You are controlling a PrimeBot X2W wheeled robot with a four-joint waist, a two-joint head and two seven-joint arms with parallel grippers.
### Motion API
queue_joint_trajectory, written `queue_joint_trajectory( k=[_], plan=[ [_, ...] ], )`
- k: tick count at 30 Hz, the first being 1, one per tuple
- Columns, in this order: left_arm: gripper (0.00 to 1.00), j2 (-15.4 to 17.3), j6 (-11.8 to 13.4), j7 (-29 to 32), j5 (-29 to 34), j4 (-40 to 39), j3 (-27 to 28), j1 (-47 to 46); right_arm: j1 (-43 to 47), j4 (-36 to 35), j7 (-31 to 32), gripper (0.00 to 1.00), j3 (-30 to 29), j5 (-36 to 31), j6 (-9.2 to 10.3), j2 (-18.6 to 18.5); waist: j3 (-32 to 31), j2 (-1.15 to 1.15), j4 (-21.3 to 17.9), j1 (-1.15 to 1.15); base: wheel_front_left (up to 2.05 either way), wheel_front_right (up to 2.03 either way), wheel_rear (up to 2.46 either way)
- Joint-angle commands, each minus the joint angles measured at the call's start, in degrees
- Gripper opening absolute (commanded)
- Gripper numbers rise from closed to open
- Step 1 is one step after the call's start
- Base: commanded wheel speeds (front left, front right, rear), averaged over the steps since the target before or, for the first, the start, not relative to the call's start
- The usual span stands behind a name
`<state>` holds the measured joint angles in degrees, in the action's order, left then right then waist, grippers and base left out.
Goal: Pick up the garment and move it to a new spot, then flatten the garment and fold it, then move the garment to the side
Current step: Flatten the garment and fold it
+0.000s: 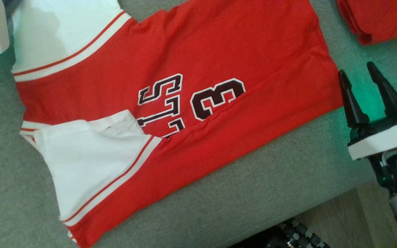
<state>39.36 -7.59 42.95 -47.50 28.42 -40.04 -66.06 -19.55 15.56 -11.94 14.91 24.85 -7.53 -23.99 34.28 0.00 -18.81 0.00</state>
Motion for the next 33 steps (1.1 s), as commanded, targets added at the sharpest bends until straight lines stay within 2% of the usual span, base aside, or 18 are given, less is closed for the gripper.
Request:
queue_joint_trajectory(
  k=[1,6,10,16,24,30,32,33],
  plan=[
    [0.00,2.84,0.10,1.03,-0.35,-0.61,1.30,-1.43,0.38,-0.98,-0.54,1.00,0.53,0.47,0.04,-1.31,0.04,0.00,0.10,0.00,0.00,0.00,0.00],
    [0.00,3.71,0.10,0.93,-2.22,-3.58,-0.61,-2.03,-1.24,-0.66,-0.33,1.00,0.42,0.82,0.04,-2.58,-0.02,0.00,1.00,0.00,0.00,0.00,0.00],
    [0.00,4.48,0.10,-0.80,-3.79,-5.42,-2.22,-2.58,-4.98,-0.85,2.45,1.00,1.20,1.76,0.04,-3.94,-0.53,0.00,2.13,0.00,0.00,0.00,0.00],
    [0.00,4.18,0.10,-1.69,-5.03,-7.75,-4.23,-4.22,-15.48,0.95,13.75,1.00,5.09,7.81,0.04,-5.82,-0.81,0.00,4.25,0.00,0.00,0.00,0.00],
    [0.00,3.93,0.10,-3.84,-5.19,-10.90,-7.97,-6.93,-31.72,10.32,31.04,1.00,14.58,14.67,0.04,-6.07,-0.33,0.00,6.41,0.00,0.00,0.00,0.00],
    [0.00,3.32,0.10,-5.89,-4.73,-11.95,-10.73,-8.69,-39.59,18.02,36.79,1.00,19.13,15.75,0.04,-5.81,-0.21,0.00,7.94,0.00,0.00,0.00,0.00],
    [0.00,3.09,0.10,-6.33,-4.88,-12.02,-11.50,-9.10,-41.26,20.16,37.52,0.92,20.12,16.04,0.04,-5.51,-0.18,0.00,8.31,0.00,0.00,0.00,0.00],
    [0.00,2.96,0.10,-6.47,-5.02,-12.07,-11.88,-9.29,-41.96,21.09,37.65,0.93,20.52,16.21,0.04,-5.39,-0.15,0.00,8.50,0.00,0.00,0.00,0.00]
  ],
)
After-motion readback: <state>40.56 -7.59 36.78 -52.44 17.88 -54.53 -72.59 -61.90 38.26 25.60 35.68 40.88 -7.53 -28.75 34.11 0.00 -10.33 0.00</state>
